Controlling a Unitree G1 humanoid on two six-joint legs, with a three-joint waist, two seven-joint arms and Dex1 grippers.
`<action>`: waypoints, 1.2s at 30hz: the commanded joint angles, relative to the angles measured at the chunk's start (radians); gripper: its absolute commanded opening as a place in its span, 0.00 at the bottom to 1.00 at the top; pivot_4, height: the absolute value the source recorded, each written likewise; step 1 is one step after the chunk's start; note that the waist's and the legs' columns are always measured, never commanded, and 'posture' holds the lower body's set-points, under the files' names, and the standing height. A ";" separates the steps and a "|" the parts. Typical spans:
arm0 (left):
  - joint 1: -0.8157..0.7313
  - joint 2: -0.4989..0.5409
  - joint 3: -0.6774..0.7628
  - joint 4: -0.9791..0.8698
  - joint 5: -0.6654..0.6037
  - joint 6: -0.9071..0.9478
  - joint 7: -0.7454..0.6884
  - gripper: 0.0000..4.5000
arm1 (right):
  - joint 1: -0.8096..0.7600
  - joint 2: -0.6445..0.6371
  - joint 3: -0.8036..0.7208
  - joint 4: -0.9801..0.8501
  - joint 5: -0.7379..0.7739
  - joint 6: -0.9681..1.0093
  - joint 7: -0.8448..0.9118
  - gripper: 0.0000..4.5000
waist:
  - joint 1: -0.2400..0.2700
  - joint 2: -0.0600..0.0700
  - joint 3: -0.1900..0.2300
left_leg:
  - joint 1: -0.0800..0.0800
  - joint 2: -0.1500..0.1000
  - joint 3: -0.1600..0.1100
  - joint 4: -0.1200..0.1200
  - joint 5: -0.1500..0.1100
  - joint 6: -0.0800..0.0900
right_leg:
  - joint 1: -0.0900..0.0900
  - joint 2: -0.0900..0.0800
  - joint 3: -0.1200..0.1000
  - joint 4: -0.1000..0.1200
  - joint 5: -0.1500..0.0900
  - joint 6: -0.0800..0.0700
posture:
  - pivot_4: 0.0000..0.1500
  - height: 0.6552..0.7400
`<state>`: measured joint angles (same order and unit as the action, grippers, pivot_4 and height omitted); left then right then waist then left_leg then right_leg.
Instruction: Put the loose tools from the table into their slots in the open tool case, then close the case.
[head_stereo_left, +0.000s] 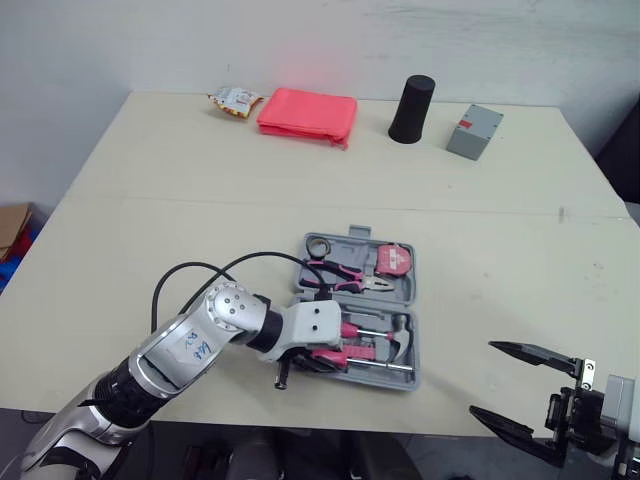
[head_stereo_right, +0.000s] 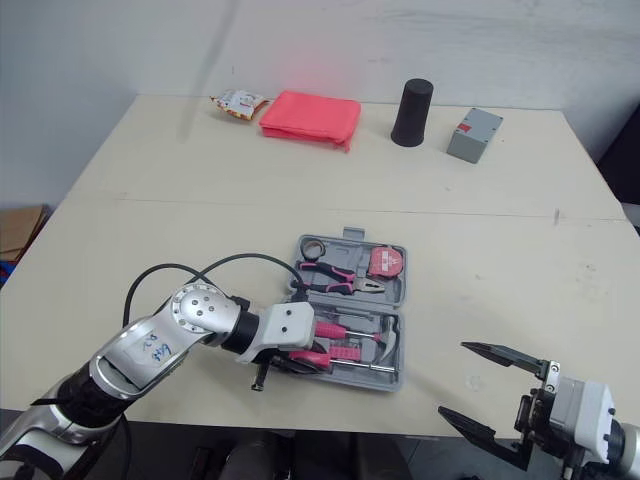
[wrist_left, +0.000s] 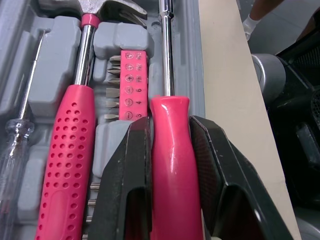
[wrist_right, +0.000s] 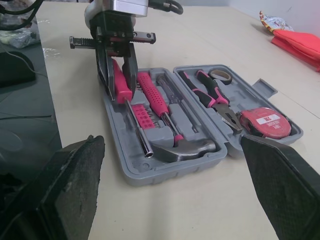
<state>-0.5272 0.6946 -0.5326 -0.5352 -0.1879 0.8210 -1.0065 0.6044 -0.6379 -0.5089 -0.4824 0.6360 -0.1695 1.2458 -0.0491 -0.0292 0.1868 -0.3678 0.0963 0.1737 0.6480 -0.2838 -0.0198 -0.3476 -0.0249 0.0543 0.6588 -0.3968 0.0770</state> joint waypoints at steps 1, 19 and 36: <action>-0.004 0.004 -0.007 -0.014 0.019 -0.021 0.011 0.11 | -0.005 0.002 0.005 -0.029 0.003 -0.003 -0.016 1.00 | 0.001 0.000 0.000 | 0.000 0.000 0.000 0.000 0.000 0.000 | 0.000 0.000 0.000 0.000 0.000 0.000 | 1.00 1.00; 0.036 -0.012 -0.021 -0.009 0.035 -0.046 0.032 0.11 | -0.055 -0.009 0.050 -0.046 -0.016 0.025 -0.068 1.00 | 0.020 0.000 0.000 | 0.000 0.000 0.000 0.000 -0.001 0.001 | 0.001 -0.001 0.000 0.000 0.000 0.000 | 1.00 1.00; 0.179 -0.119 0.222 0.084 -0.166 -0.418 -0.051 0.83 | -0.075 -0.016 0.054 -0.054 -0.015 0.055 -0.096 1.00 | 0.020 0.000 0.000 | 0.000 0.000 0.000 0.000 -0.001 0.001 | 0.001 -0.001 -0.001 -0.001 0.000 0.000 | 1.00 1.00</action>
<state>-0.3857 0.6074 -0.3705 -0.4760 -0.2809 0.4829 -1.0302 0.5274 -0.6528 -0.4492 -0.5242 0.6134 -0.1071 1.1488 -0.0294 -0.0291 0.1867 -0.3677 0.0959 0.1735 0.6482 -0.2849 -0.0182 -0.3466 -0.0257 0.0537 0.6577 -0.3968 0.0768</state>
